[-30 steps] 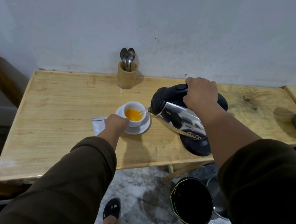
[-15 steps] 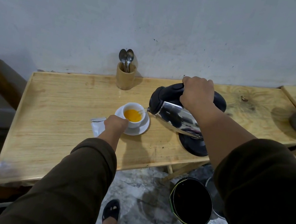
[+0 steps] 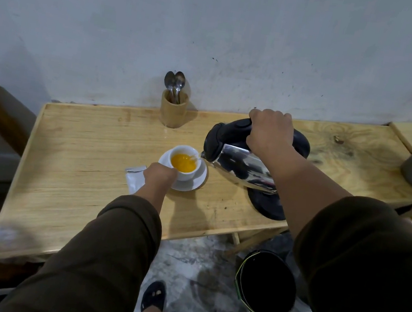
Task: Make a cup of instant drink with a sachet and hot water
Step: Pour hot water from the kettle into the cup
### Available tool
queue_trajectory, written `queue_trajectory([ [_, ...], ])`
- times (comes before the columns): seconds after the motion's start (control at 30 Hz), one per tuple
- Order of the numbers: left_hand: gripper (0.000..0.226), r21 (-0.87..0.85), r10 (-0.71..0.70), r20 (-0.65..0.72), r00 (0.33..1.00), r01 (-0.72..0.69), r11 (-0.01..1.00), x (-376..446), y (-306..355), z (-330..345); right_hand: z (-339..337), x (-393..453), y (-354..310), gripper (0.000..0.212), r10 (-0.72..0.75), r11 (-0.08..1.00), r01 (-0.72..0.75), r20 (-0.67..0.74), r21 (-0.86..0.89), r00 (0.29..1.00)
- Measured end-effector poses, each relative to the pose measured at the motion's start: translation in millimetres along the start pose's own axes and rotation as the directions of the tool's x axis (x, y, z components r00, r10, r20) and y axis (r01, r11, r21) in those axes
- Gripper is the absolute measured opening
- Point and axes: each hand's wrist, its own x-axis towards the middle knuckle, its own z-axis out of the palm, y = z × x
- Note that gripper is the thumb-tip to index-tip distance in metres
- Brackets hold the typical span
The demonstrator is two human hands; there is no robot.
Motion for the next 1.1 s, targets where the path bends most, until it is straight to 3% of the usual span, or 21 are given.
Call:
queue_trajectory([
  [0.27, 0.046, 0.02, 0.023, -0.068, 0.997, -0.021, 1.0, -8.7, 1.4, 9.2, 5.4, -5.5, 23.9, 0.015, 0.045, 0.988, -0.044, -0.004, 0.145, 0.999],
  [0.4, 0.05, -0.127, 0.025, -0.179, 0.984, -0.048, 0.991, -18.1, 4.5, 19.4, 11.5, -13.4, 48.7, 0.014, 0.144, 0.929, -0.138, 0.007, 0.344, 0.99],
  [0.53, 0.052, -0.183, 0.049, -0.394, 0.918, -0.131, 0.974, -36.3, 10.6, 35.3, 22.0, -24.4, 76.0, 0.013, 0.277, 0.837, -0.245, 0.007, 0.49, 0.961],
  [0.7, 0.051, -0.04, 0.165, -0.54, 0.825, -0.22, 0.975, -64.3, 11.6, 74.2, 38.4, -46.6, 105.2, 0.024, 0.494, 0.663, -0.399, 0.029, 0.634, 0.869],
  [0.83, 0.044, 0.016, 0.166, -0.424, 0.89, -0.176, 0.984, -85.9, 8.9, 115.7, 52.2, -65.6, 119.1, 0.026, 0.643, 0.451, -0.495, 0.114, 0.742, 0.757],
  [0.97, 0.052, 0.147, 0.158, -0.113, 0.981, -0.14, 0.979, -85.0, -3.4, 153.0, 65.6, -82.6, 130.7, 0.025, 0.707, 0.26, -0.528, 0.213, 0.808, 0.674],
  [1.03, 0.058, 0.277, 0.129, 0.037, 0.991, -0.134, 0.952, -85.2, -6.4, 166.1, 71.5, -91.6, 134.7, 0.029, 0.725, 0.184, -0.525, 0.246, 0.831, 0.644],
  [1.1, 0.059, 0.368, 0.094, 0.1, 0.991, -0.124, 0.922, -89.4, -5.6, 174.2, 76.8, -99.6, 137.3, 0.032, 0.742, 0.072, -0.509, 0.295, 0.858, 0.603],
])
